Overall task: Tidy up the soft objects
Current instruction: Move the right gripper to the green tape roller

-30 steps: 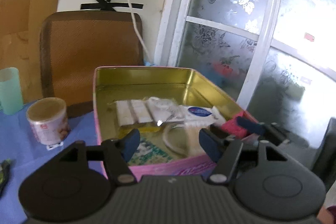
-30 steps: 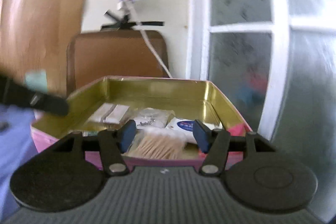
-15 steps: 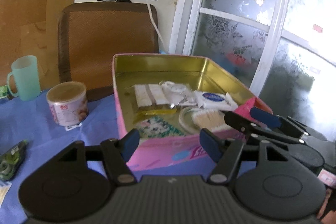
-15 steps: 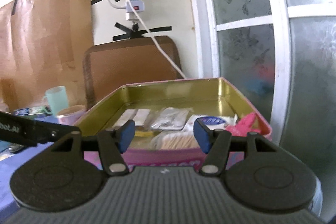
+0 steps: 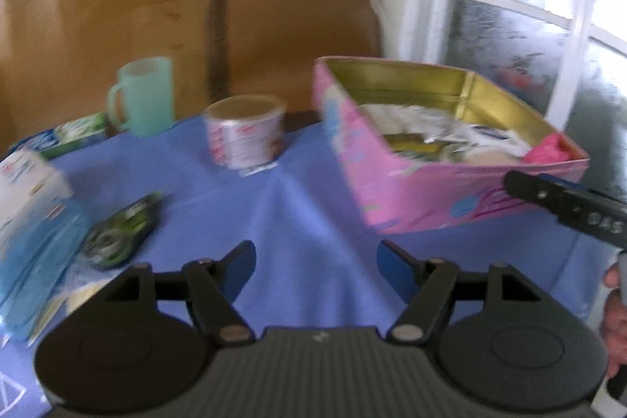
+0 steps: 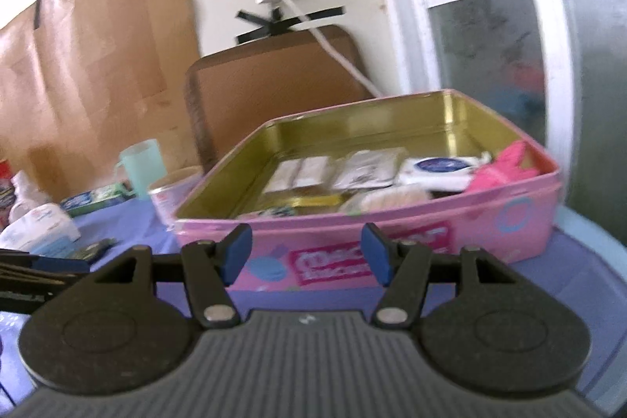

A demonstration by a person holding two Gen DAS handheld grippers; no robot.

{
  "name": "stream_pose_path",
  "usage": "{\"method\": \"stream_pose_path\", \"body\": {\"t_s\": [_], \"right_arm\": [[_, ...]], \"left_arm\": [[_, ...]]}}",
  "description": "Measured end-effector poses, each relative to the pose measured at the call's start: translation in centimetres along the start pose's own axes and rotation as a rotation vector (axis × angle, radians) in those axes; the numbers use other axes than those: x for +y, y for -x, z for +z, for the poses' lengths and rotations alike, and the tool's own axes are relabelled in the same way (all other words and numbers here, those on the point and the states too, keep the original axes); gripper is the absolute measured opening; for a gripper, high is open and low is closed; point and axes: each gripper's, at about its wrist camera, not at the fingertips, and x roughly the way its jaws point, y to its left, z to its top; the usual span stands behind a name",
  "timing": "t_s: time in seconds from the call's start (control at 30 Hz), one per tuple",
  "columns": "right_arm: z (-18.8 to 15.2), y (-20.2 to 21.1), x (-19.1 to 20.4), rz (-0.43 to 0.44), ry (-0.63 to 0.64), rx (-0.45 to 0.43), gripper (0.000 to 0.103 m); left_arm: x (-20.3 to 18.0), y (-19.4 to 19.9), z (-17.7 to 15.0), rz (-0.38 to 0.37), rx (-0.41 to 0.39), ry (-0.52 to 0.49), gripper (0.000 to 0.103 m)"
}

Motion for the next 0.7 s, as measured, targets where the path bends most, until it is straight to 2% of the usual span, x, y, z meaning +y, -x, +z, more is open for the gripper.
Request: {"method": "stream_pose_path", "body": {"t_s": [0.23, 0.37, 0.57, 0.67, 0.7], "right_arm": [[-0.6, -0.8, 3.6, 0.092, 0.077, 0.049, 0.064], [-0.8, -1.5, 6.6, 0.171, 0.147, 0.088, 0.064], [-0.9, -4.7, 12.8, 0.349, 0.288, 0.183, 0.064], [-0.8, -7.8, 16.5, 0.406, 0.372, 0.225, 0.064], [-0.7, -8.8, 17.7, 0.416, 0.392, 0.238, 0.068]], "left_arm": [[5.0, 1.0, -2.7, 0.075, 0.025, 0.107, 0.071], [8.4, 2.7, -4.5, 0.142, 0.007, 0.175, 0.071], [14.8, 6.0, -7.5, 0.256, -0.076, 0.386, 0.071], [17.0, 7.4, -8.6, 0.234, -0.147, 0.518, 0.071], [17.1, 7.5, -8.7, 0.236, -0.159, 0.531, 0.071]]}}
